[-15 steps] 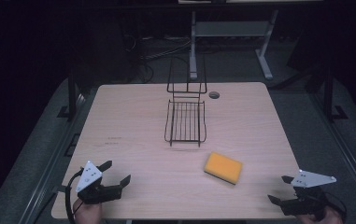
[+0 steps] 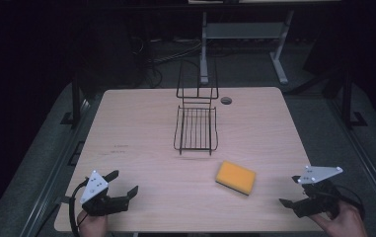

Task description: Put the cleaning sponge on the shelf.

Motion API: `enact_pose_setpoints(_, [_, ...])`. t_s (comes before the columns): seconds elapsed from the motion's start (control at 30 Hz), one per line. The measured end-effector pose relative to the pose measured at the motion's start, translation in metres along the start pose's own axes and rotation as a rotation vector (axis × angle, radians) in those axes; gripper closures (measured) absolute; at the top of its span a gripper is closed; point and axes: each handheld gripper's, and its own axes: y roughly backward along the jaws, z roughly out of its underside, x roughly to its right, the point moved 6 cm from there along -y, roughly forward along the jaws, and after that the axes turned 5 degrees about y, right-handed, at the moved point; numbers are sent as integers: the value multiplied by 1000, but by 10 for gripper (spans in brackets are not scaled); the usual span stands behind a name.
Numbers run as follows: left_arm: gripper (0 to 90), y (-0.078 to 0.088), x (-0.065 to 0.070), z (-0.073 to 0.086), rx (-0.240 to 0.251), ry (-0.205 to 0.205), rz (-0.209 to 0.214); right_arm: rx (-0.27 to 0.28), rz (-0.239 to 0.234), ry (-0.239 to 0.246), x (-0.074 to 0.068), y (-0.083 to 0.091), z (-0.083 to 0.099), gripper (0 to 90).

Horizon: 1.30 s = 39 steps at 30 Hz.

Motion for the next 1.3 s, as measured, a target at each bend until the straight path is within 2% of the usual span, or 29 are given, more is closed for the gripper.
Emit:
enact_pose_setpoints(0.07, [130,1,0,-1,4,1,2,-6,-22,6,0,-2,-9,144])
enact_pose_setpoints(0.27, [130,1,0,-1,5,1,1,-41,-83,73,-6,-16,-41,148])
enact_pose_setpoints(0.37, [130,1,-1,-1,6,4,5,-90,-92,103,-6,-24,-52,148])
enact_pose_setpoints(0.57, [130,1,-1,-2,8,2,5,-95,-119,147,-9,-35,-72,148])
enact_pose_setpoints(0.87, [129,1,-1,-1,7,4,10,-121,-165,177,-13,-54,-90,149])
enact_pose_setpoints(1.3, [129,1,0,-2,9,5,12,-189,-186,208,-13,-79,-103,148])
